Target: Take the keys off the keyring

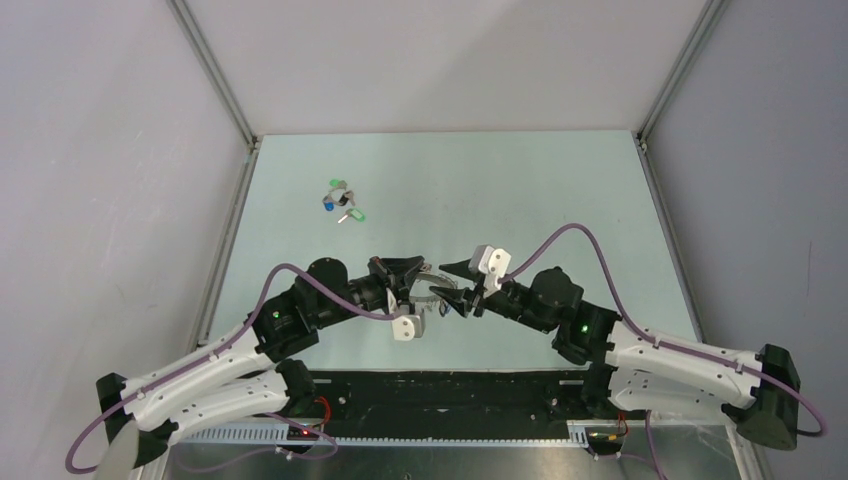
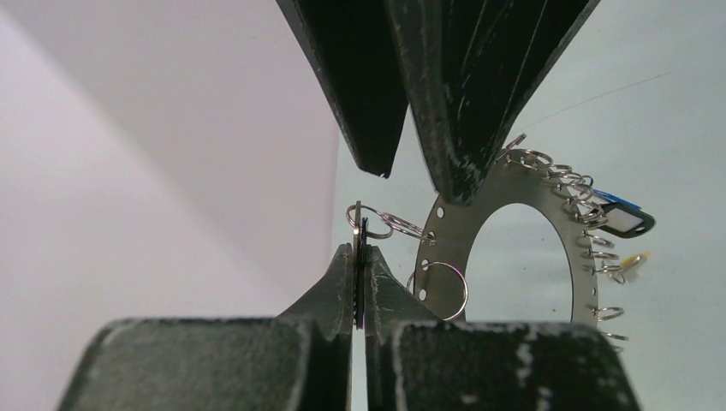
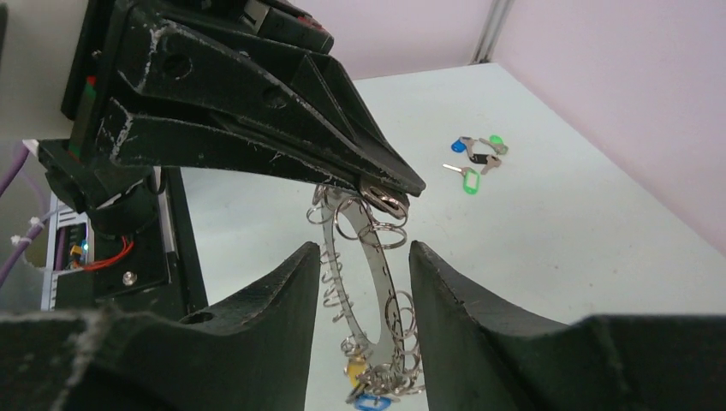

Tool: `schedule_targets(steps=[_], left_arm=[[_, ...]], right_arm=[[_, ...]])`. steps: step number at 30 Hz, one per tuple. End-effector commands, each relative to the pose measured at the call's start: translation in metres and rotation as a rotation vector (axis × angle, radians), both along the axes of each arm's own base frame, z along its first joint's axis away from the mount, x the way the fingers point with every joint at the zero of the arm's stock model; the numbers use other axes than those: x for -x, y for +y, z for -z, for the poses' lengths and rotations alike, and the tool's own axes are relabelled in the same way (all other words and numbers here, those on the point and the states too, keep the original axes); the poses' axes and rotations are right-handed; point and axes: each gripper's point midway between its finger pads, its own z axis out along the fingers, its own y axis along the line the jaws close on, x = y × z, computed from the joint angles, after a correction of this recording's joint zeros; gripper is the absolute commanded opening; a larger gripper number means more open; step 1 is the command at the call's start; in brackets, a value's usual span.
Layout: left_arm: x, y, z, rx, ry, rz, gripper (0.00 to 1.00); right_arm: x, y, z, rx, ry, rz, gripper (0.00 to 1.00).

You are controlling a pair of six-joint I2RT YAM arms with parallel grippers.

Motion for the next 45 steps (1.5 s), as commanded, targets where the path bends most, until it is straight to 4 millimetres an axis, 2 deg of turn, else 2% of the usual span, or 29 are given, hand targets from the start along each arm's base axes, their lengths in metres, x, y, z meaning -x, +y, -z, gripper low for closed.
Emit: schedule_targets(steps=[1, 10, 23, 29, 34, 37, 40, 45], left_arm=[[-0.001, 0.002, -0.044, 0.126, -0.042, -0.02, 0.0], [-0.002, 0.004, -0.045, 0.131, -0.039, -0.034, 0.0], [0.0, 0.004, -0.048, 0.143, -0.037, -0.025, 0.0], [-0.001, 0.004, -0.047, 0.14, -0.037, -0.029, 0.0], [-0.002, 0.004, -0.047, 0.137, -0.037, -0.035, 0.0], [-0.002, 0.004, -0.047, 0.138, -0.038, -0.036, 0.0], [-0.002, 0.004, -0.048, 0.139, -0.039, -0.035, 0.0], [-0.001, 0.004, -0.047, 0.139, -0.039, -0.031, 0.0]], right_arm=[[-0.008, 0.004, -0.022, -0.127, 0.006, 0.085, 0.47], [-0.012, 0.012, -0.018, -0.163, 0.017, 0.179, 0.46], [-0.016, 0.024, -0.013, -0.162, -0.009, 0.197, 0.43], [-0.012, 0.027, -0.009, -0.14, -0.017, 0.17, 0.47], [-0.007, 0.018, -0.006, -0.106, 0.002, 0.159, 0.56], [-0.005, 0.008, 0.003, -0.05, 0.006, 0.163, 0.62], [-0.007, -0.001, 0.014, 0.002, -0.006, 0.187, 0.63], [-0.023, -0.016, 0.025, 0.051, -0.003, 0.256, 0.63]])
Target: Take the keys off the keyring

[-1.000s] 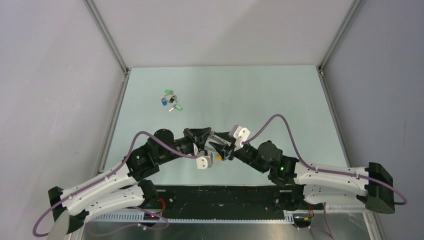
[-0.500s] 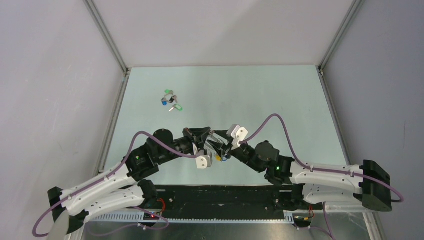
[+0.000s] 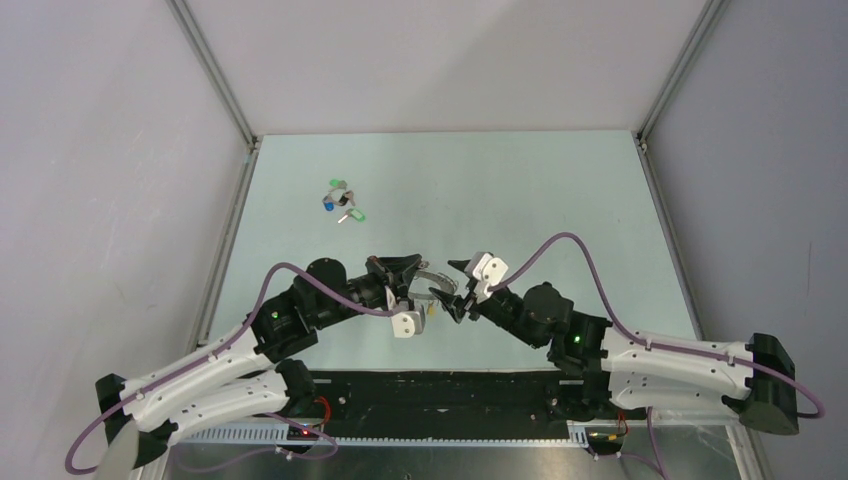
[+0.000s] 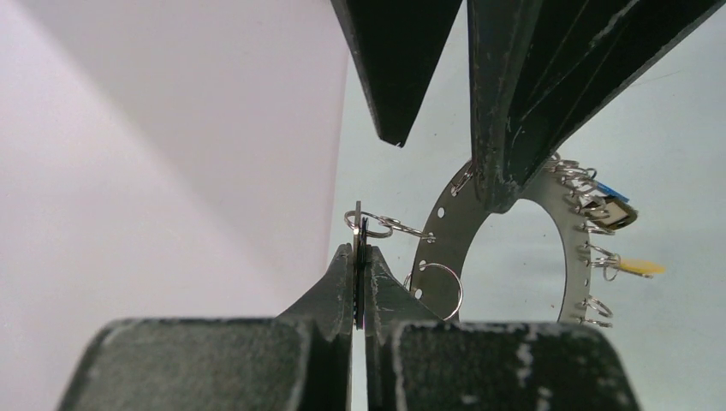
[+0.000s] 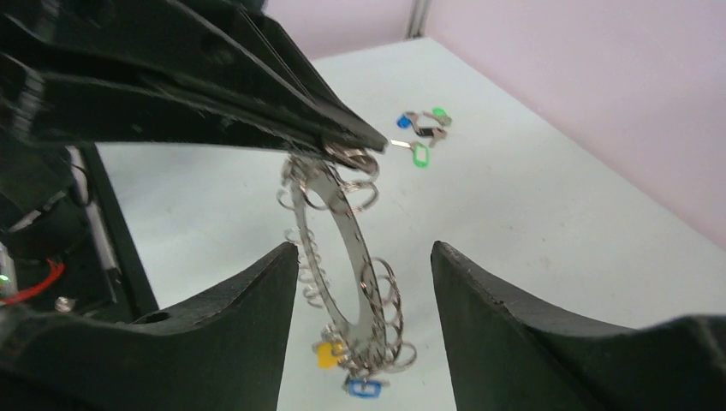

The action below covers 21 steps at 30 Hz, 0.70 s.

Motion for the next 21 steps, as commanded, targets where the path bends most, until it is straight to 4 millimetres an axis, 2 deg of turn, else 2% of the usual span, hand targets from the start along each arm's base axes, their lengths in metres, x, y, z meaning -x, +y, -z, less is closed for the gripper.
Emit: schedule_targets(steps=[1, 7, 11, 14, 16, 21], left_arm=[[0.002, -0.001, -0.047, 0.122, -0.06, 0.007, 0.0], [0.002, 0.0, -0.047, 0.123, -0.061, 0.005, 0.0], [0.002, 0.0, -0.047, 0.123, -0.06, 0.006, 0.0], [0.002, 0.0, -0.047, 0.123, -0.062, 0.004, 0.0], [0.002, 0.0, -0.046, 0.121, -0.061, 0.003, 0.0], [0.001, 0.0, -0.046, 0.121, -0.06, 0.001, 0.0]], right_arm=[[-0.015, -0.015, 0.016, 0.069, 0.005, 0.066, 0.63], [-0.032, -0.023, 0.021, 0.081, 0.017, 0.106, 0.62], [-0.048, -0.03, 0.017, 0.057, 0.015, 0.156, 0.6], [-0.053, -0.032, 0.012, 0.041, 0.017, 0.168, 0.6], [-0.052, -0.033, 0.01, 0.035, 0.015, 0.163, 0.6], [-0.024, -0.029, -0.006, 0.0, -0.008, 0.012, 0.58]])
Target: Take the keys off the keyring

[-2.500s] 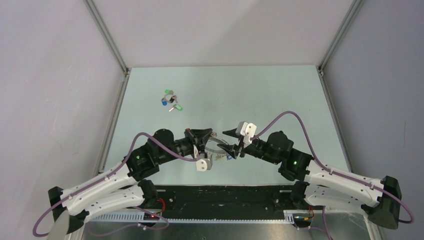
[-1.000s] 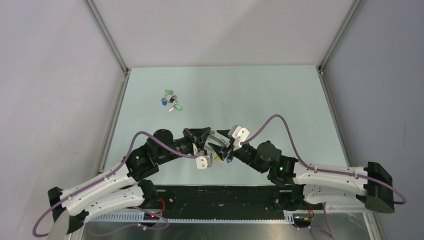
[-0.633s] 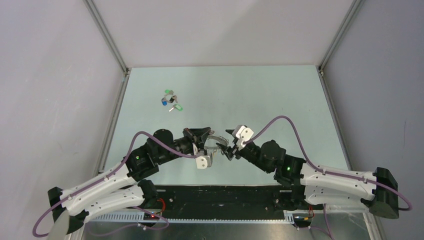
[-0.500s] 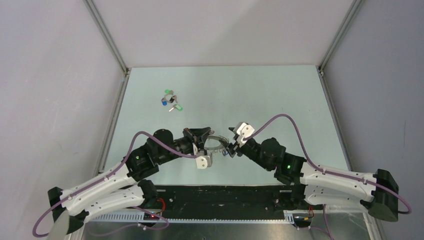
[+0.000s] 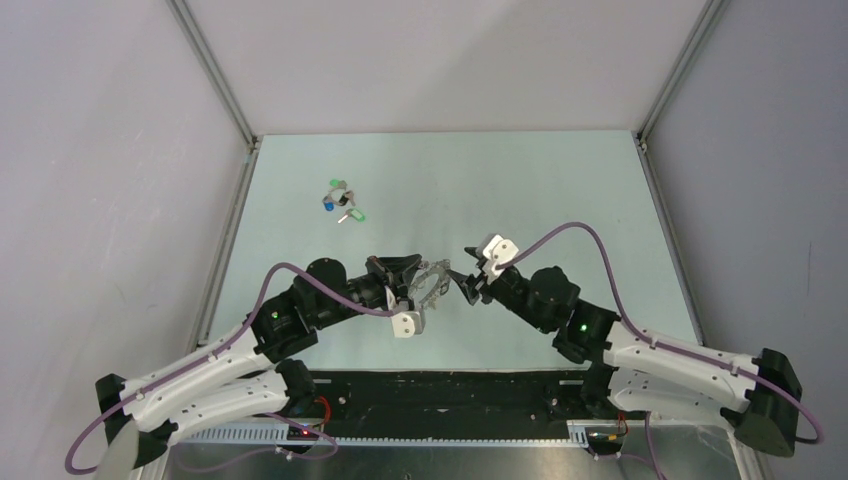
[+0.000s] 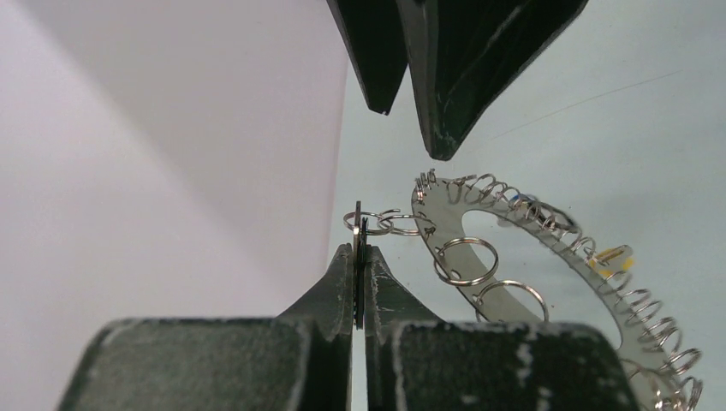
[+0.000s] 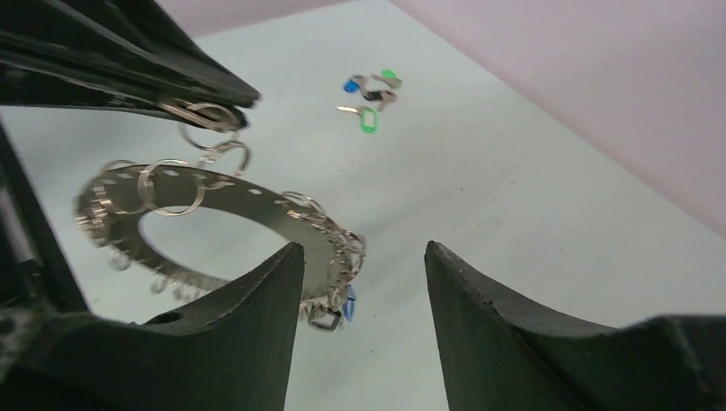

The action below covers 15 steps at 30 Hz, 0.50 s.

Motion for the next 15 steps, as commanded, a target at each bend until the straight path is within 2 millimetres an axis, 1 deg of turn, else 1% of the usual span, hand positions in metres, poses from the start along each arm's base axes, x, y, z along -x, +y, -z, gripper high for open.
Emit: schedule_targets(steps=[1, 3, 5, 10, 15], left_arm=[[0.001, 0.0, -0.046, 0.12, -0.06, 0.001, 0.0], [0.001, 0.0, -0.046, 0.12, -0.06, 0.001, 0.0], [0.001, 0.0, -0.046, 0.122, -0.06, 0.002, 0.0], [0.001, 0.0, -0.046, 0.12, -0.059, 0.001, 0.0], [0.001, 0.0, -0.046, 0.12, -0.057, 0.0, 0.0]], right_arm=[[0.026, 0.003, -0.033, -0.091, -0.053, -0.135, 0.58], [0.039, 0.009, -0.039, -0.097, -0.077, -0.207, 0.57], [0.045, 0.013, -0.046, -0.113, -0.107, -0.243, 0.57], [0.048, 0.026, -0.054, -0.142, -0.119, -0.28, 0.53], [0.053, 0.04, -0.05, -0.15, -0.105, -0.324, 0.51]])
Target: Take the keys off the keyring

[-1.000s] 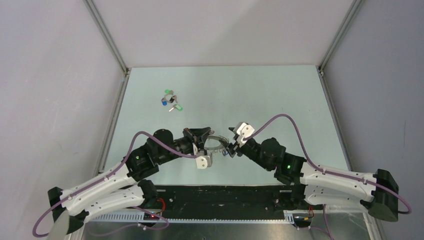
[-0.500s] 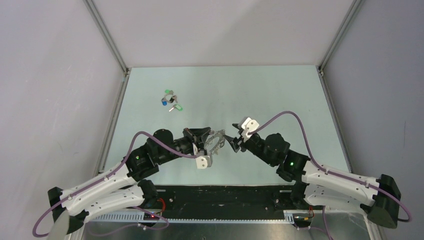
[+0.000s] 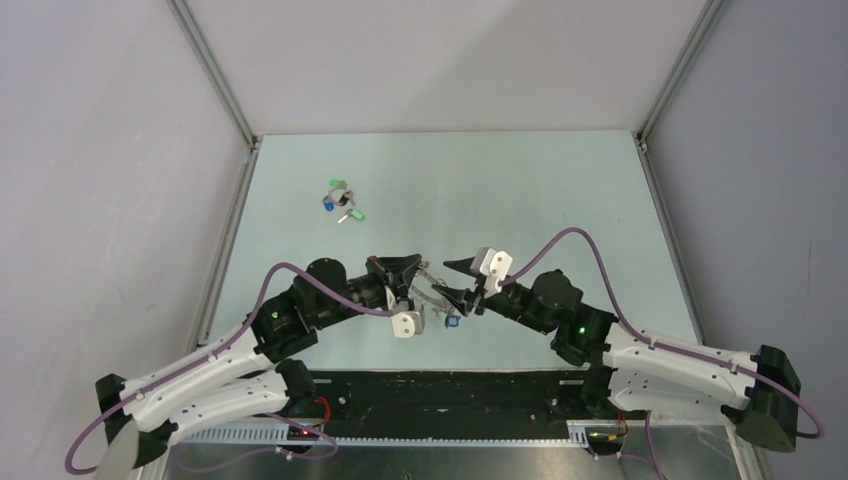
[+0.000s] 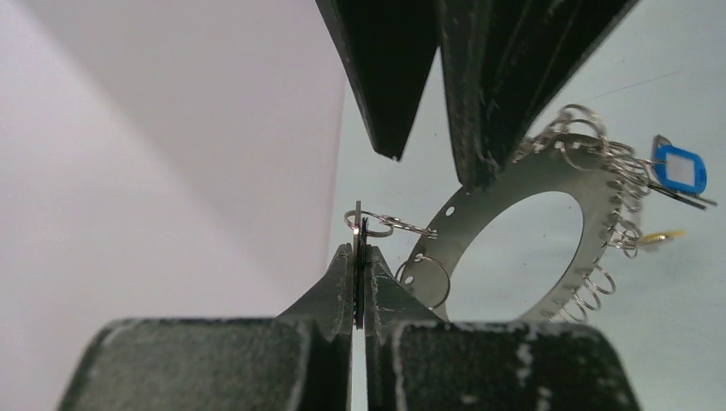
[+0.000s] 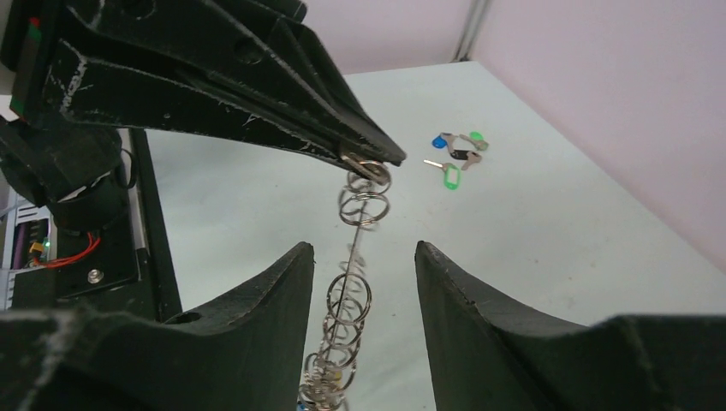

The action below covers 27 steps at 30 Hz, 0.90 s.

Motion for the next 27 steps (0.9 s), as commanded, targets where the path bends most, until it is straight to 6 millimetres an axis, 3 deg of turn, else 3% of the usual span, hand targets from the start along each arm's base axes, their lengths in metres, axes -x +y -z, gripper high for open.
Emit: schedule_targets(steps=[1, 7, 15, 22, 23, 24, 25, 27], left_arm=[[0.001, 0.0, -0.046, 0.121, -0.056, 0.001, 0.0], [-0.01, 0.0, -0.049, 0.147, 0.011, -0.074, 0.0], [-0.027, 0.007, -0.045, 0.107, 0.214, -0.249, 0.0], [-0.023, 0.006, -0.037, 0.04, 0.39, -0.312, 0.0], [-0.022, 0.005, -0.027, 0.006, 0.434, -0.328, 0.0], [-0.02, 0.003, -0.035, 0.015, 0.447, -0.32, 0.0], [-0.018, 0.002, -0.026, -0.016, 0.487, -0.332, 0.0], [-0.014, 0.0, -0.027, -0.027, 0.528, -0.337, 0.0]], right_arm=[[0.009, 0.014, -0.02, -0.068, -0.028, -0.059, 0.51], [0.004, 0.012, -0.023, -0.083, -0.03, -0.028, 0.51], [-0.006, -0.019, -0.035, -0.095, -0.033, 0.059, 0.53], [-0.007, -0.037, -0.041, -0.108, -0.022, 0.078, 0.52], [-0.008, -0.037, -0.042, -0.114, -0.026, 0.071, 0.52], [-0.007, -0.036, -0.043, -0.116, -0.027, 0.062, 0.52], [-0.007, -0.036, -0.046, -0.124, -0.036, 0.05, 0.52], [-0.006, -0.033, -0.049, -0.133, -0.048, 0.032, 0.51]])
